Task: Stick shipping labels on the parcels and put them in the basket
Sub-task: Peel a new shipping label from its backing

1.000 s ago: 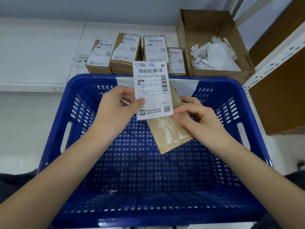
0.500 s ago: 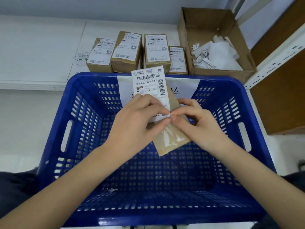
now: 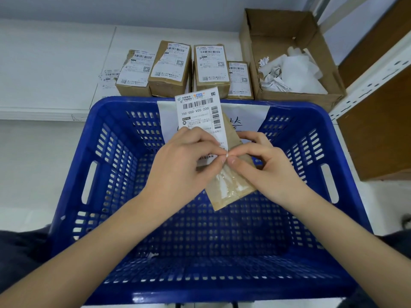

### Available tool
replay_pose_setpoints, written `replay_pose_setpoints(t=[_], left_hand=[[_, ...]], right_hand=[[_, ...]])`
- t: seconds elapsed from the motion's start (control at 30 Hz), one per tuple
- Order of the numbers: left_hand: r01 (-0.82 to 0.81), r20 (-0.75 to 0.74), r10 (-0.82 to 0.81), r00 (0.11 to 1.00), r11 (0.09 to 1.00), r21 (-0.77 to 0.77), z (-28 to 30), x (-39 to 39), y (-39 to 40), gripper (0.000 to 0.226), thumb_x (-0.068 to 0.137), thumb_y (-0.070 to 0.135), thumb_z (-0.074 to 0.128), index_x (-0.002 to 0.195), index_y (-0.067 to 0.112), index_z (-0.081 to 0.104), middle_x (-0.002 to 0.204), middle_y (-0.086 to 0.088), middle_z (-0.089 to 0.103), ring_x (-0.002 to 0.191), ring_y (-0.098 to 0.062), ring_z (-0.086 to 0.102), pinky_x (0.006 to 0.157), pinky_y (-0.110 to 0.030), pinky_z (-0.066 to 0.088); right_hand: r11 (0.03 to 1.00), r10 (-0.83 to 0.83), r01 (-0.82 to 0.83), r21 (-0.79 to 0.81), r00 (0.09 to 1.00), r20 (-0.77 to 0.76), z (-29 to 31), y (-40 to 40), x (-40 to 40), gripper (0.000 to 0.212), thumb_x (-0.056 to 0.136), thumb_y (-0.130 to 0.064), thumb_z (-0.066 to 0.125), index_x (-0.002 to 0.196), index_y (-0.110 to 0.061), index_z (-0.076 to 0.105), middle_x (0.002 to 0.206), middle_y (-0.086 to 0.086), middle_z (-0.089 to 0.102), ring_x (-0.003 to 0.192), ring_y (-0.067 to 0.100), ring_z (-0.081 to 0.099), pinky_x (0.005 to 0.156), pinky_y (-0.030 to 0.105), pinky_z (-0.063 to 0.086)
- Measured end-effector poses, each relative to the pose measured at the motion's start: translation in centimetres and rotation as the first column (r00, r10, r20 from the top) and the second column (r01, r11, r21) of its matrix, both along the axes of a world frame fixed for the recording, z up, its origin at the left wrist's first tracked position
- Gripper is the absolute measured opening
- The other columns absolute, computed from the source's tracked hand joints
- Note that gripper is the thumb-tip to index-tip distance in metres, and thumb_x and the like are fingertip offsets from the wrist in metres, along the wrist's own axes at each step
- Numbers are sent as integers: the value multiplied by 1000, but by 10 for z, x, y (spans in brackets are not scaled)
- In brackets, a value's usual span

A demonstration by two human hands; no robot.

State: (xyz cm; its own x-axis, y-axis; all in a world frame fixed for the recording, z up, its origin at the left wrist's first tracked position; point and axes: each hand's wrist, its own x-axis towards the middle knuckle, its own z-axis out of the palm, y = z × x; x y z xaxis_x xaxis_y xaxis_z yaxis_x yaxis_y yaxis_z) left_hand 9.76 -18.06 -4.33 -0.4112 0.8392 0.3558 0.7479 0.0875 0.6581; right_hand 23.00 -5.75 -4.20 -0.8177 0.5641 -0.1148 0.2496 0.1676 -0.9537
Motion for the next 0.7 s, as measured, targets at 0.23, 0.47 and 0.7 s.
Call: replay_pose_setpoints(t=[0.23,0.47,0.7], left_hand=[[-54,119,58,991,998,-34,1,2,1,30,81,42,52,85,21,74,88,11,62,88,-10,55,75,-35,49],[-75,114,81,990,996,-53,2,3,1,31,80,42,48,80,19,68,87,10,59,84,-6,53,72,-29,48],[-60,184,62,981,998,-21,4,4,0,25,79,37,48,80,18,64,90,8,64,85,-12,61,73,-38,52]], right_hand=[[1000,0,0,13,1000,-9,1,0,1,18,82,-11,70,80,-29,72,125,-7,49,116,-5,48,92,13,44],[1000,7,-8,13,1000,11,2,0,0,16,82,-12,70,80,-28,72,126,-7,49,118,-3,47,89,11,44],[999,-36,37,-17,999,38,3,-1,0,15,81,-13,70,77,-27,72,121,-9,52,113,-6,50,92,12,43]])
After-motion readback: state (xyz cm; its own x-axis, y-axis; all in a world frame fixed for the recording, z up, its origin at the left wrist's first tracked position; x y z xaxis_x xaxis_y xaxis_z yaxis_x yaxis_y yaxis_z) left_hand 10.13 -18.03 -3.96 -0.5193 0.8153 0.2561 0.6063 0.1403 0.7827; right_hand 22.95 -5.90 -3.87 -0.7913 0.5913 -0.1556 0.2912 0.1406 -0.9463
